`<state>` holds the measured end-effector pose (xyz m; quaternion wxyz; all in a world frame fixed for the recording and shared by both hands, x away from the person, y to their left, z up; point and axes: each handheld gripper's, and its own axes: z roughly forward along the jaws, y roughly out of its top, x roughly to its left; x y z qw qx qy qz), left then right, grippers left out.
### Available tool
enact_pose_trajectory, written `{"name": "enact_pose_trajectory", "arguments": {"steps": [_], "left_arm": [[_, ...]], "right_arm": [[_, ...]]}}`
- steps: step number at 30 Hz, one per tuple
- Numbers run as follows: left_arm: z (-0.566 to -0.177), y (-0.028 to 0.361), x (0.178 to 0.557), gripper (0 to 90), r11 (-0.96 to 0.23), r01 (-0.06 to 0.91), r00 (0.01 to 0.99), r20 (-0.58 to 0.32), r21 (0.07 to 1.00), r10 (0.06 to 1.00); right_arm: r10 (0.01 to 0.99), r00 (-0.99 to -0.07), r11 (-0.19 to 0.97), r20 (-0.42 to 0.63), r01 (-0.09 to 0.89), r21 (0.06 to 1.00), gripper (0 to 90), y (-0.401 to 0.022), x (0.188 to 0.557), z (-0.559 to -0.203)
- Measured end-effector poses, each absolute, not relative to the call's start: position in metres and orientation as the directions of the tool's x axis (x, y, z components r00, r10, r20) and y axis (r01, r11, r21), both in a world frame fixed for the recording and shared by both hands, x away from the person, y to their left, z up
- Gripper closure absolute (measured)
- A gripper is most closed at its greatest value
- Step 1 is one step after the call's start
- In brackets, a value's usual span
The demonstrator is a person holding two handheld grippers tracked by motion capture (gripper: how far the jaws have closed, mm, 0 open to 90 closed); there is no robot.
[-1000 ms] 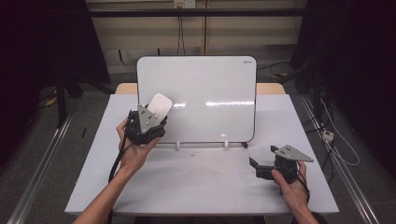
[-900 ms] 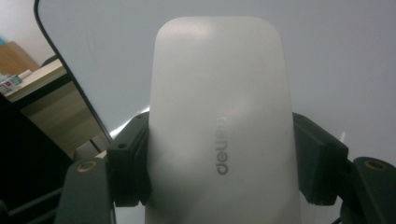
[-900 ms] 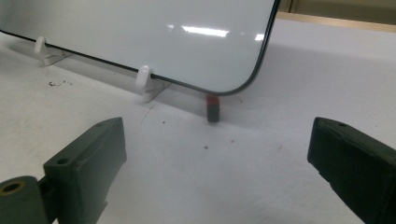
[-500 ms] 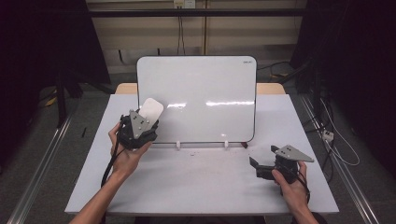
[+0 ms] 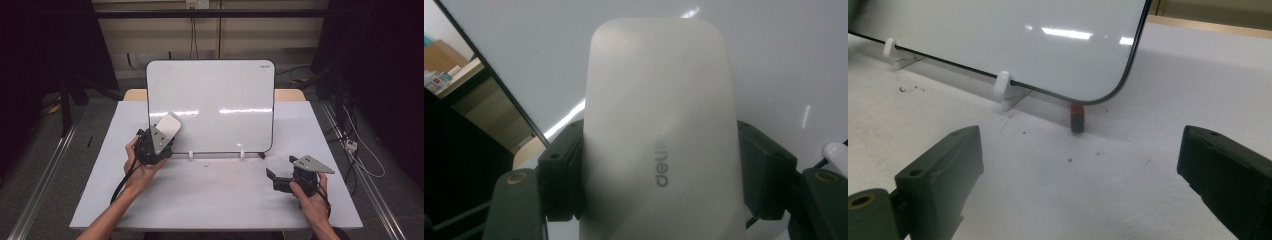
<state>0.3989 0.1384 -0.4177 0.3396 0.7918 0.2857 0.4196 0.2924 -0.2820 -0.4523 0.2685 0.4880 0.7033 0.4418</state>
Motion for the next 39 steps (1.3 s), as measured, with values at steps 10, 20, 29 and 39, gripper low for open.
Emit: {"name": "enact_pose_trajectory", "arguments": {"steps": [10,20,29,39], "left_arm": [[-0.435,0.132,0.403,30.9,-0.644,0.173,0.49,0.502,0.745,0.713],[-0.433,0.133,0.404,30.3,-0.637,0.18,0.505,0.485,0.75,0.714],[-0.429,0.138,0.403,19.2,-0.606,0.196,0.531,0.436,0.771,0.727],[-0.414,0.151,0.398,7.1,-0.513,0.213,0.565,0.324,0.832,0.759]], "right_arm": [[0.923,-0.381,0.134,0.052,0.446,0.885,4.5,-0.283,0.292,-0.452],[0.922,-0.383,0.131,0.057,0.448,0.884,4.4,-0.282,0.292,-0.452],[0.923,-0.381,0.133,0.055,0.448,0.884,4.4,-0.282,0.292,-0.452],[0.921,-0.387,0.138,0.05,0.444,0.885,4.4,-0.281,0.294,-0.452]]}}
